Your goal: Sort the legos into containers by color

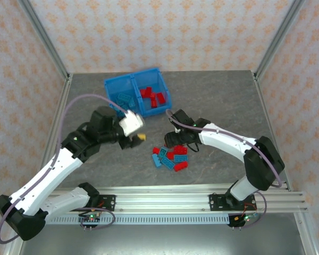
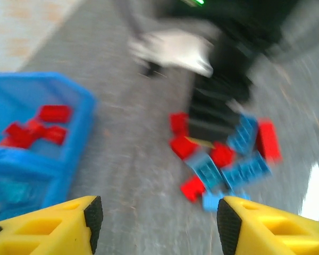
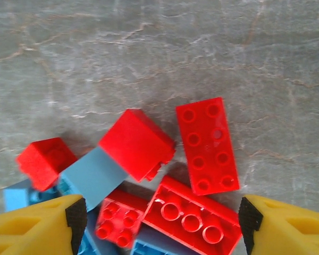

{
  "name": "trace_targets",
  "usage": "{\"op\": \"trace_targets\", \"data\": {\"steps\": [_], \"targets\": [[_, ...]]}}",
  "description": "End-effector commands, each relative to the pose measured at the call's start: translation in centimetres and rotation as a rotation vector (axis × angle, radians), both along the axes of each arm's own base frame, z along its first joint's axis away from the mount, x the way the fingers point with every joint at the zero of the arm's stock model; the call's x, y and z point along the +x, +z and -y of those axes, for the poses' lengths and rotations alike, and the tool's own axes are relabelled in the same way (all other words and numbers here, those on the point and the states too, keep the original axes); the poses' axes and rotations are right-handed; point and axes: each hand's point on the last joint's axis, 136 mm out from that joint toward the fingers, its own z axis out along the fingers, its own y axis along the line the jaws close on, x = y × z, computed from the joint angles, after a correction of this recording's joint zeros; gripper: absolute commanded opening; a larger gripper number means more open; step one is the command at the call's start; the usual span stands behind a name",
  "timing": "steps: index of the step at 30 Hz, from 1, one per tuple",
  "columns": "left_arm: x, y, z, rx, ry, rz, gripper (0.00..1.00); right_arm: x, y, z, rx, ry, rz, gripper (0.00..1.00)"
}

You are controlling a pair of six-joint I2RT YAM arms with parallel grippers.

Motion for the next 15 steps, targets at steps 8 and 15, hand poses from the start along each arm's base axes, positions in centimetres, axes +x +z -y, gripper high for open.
{"op": "trace_targets", "data": {"steps": [8,15], "targets": [[-6.4,-6.3,0.7,0.147,-0.527,0.135,0.69,1.4,-3.7,3.1,-0.17,-0.084,0.016,0.57],[-6.5,-6.3,0.6,0.138,-0.522,0.167,0.71,2.1,-5.5,2.4,-0.179,-0.089,-0.015,0.54]]}}
